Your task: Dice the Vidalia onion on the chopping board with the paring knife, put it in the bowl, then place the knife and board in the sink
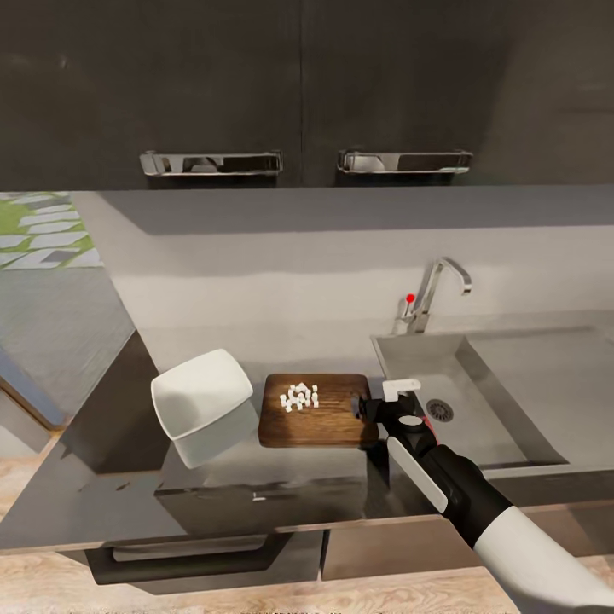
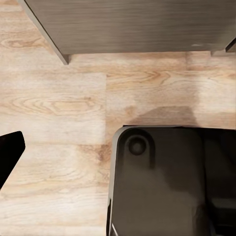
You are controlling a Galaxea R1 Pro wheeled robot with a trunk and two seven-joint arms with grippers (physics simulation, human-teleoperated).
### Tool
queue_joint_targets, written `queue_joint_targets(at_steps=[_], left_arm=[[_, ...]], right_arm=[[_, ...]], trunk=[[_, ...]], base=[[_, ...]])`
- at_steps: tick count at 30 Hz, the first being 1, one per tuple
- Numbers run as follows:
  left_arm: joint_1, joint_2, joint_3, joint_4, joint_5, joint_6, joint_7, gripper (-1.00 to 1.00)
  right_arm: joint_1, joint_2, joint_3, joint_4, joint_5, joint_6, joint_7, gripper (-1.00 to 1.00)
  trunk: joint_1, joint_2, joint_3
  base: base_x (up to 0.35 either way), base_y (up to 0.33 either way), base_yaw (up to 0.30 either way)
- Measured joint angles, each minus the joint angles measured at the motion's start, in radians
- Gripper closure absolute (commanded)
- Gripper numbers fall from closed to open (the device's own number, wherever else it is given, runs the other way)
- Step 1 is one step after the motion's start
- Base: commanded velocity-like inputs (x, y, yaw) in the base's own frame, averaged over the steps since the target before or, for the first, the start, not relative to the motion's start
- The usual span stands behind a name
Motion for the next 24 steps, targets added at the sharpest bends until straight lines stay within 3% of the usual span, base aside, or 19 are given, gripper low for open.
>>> queue_joint_targets(at_steps=[24], left_arm=[[0.0, 0.0, 0.0, 0.001, 0.0, 0.0, -0.001, -1.0]], right_arm=[[0.0, 0.0, 0.0, 0.0, 0.0, 0.0, 0.0, -1.0]], trunk=[[0.0, 0.0, -0.026]], base=[[0.0, 0.016, 0.0]])
